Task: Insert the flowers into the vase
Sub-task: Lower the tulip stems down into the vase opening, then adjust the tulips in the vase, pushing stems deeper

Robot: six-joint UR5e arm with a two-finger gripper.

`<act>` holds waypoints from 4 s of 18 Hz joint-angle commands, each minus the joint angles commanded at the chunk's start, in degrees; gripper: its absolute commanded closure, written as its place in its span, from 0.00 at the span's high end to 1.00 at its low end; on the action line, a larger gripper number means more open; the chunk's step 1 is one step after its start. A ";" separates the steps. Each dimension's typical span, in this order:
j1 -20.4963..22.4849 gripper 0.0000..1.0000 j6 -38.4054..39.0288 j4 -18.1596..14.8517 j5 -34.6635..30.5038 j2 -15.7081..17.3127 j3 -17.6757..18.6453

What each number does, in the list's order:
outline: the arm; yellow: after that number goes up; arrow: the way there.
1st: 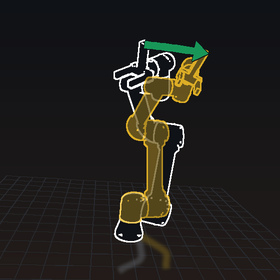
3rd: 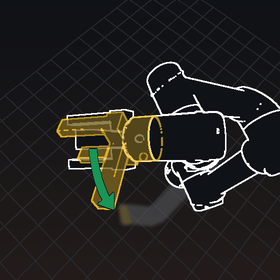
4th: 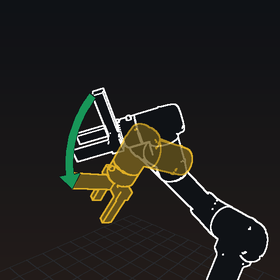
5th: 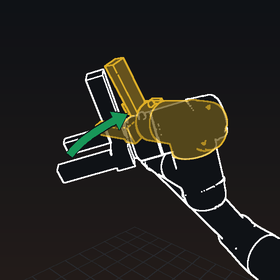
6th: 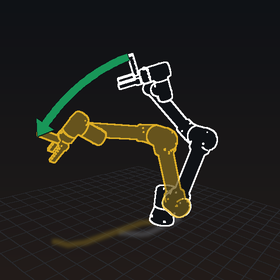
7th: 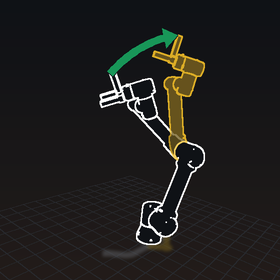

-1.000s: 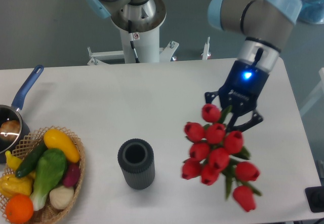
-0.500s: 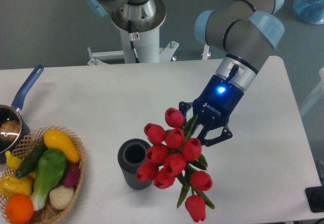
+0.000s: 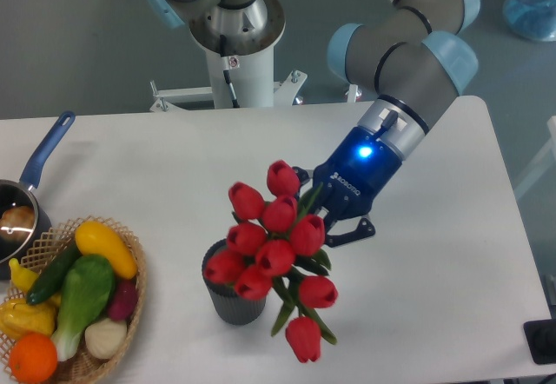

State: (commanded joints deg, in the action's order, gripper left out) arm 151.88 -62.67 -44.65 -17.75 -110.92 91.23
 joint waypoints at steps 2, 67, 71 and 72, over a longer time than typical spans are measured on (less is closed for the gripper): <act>0.00 0.17 -0.09 0.00 1.31 0.09 0.00; -1.41 0.19 -13.36 0.70 14.33 -5.89 8.52; -1.41 0.19 -16.60 0.70 14.33 -7.29 8.88; -1.41 0.19 -17.22 0.70 14.33 -7.56 9.05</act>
State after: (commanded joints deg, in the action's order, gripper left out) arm 150.47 -79.89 -43.95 -3.43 -118.47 100.28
